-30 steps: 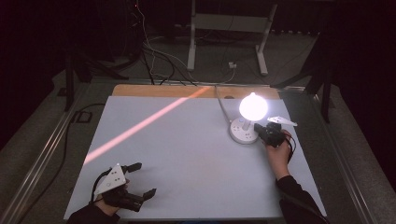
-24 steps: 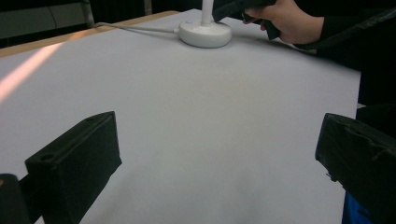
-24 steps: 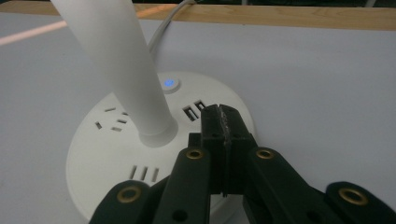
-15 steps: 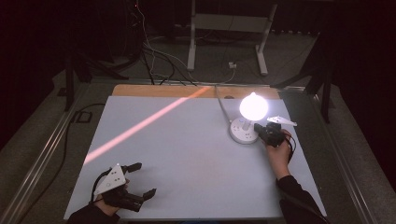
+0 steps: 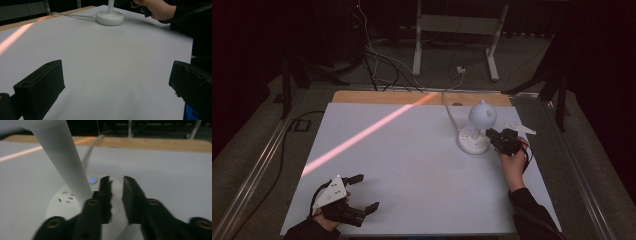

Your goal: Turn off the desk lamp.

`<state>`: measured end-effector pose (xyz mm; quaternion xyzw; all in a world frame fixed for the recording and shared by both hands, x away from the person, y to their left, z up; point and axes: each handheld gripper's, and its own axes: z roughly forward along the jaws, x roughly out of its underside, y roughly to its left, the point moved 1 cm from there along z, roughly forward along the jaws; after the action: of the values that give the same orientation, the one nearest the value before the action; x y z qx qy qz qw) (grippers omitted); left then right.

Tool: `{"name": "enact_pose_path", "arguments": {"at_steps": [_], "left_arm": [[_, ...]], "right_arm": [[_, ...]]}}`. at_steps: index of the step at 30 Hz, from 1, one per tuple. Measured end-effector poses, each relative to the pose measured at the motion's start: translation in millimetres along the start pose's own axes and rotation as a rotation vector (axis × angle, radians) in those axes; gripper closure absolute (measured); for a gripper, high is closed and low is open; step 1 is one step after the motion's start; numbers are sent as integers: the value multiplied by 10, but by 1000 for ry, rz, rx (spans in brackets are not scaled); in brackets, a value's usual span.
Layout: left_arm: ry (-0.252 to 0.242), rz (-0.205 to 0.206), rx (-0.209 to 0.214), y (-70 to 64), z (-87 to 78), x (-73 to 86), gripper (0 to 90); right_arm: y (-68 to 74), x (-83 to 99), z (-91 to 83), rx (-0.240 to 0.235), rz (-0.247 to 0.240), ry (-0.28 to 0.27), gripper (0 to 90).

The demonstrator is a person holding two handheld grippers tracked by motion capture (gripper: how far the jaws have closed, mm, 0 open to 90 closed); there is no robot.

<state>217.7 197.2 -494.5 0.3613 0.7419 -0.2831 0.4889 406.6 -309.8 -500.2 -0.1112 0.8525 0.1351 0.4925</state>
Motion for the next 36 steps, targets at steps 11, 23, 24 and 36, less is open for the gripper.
{"name": "enact_pose_path", "arguments": {"at_steps": [11,23,24,36], "left_arm": [[-2,-5,-6,15,4,-4,6],[-7,-18,-3,53,46,-15,6],[-9,-19,-2,54,44,-15,6],[-11,-9,4,11,-6,-6,6]], "right_arm": [[-16,-37,-51,-43,6,0,352],[-135,17,-140,-139,-15,31,0],[-145,19,-149,-154,-9,28,0],[-66,45,-273,-191,9,-11,0]]}}
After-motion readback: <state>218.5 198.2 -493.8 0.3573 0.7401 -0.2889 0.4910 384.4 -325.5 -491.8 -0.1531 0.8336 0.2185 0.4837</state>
